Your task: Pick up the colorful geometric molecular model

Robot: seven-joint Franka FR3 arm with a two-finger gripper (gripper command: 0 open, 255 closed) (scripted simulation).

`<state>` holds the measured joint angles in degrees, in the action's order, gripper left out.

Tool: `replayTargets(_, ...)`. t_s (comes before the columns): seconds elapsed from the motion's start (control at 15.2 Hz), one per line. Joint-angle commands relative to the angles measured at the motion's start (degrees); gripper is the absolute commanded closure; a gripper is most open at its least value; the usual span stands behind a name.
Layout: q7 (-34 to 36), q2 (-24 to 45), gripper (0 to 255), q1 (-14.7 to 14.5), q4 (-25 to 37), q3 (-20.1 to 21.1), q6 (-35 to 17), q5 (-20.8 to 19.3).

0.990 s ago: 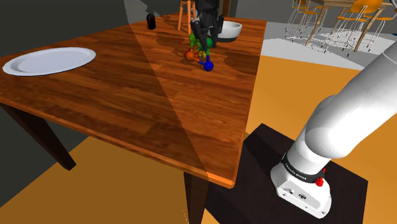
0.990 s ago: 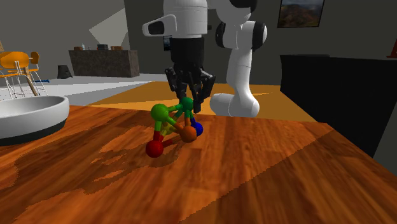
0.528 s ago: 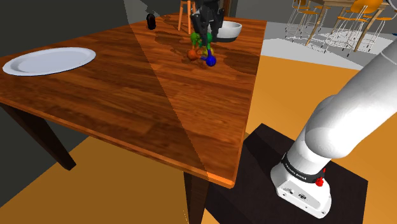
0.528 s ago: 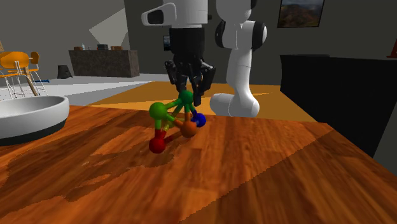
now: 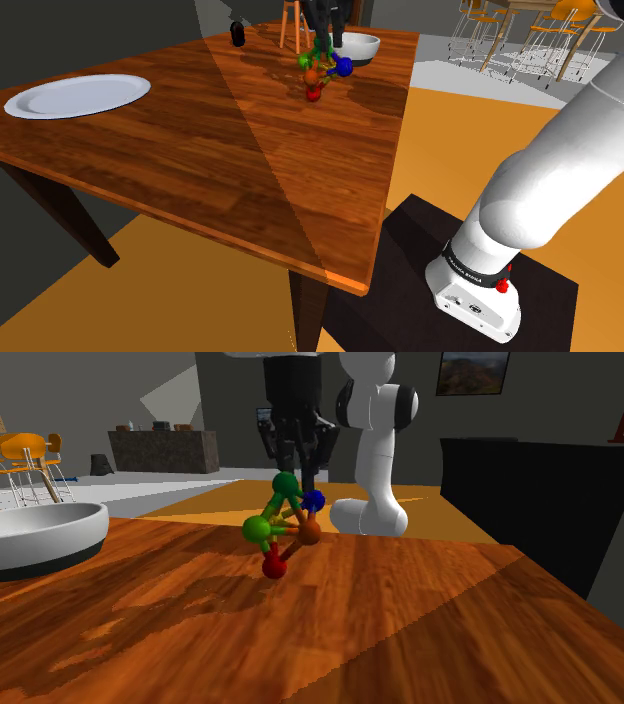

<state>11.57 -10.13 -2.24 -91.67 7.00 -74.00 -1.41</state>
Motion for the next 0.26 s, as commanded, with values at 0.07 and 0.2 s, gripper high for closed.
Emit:
replayTargets(0.07,0.07,1.26,255,-0.03,4.02,0.11,2.77,-0.14)
replayTargets(0.2,0.07,1.32,255,-0.03,4.22,0.11,2.91,-0.15)
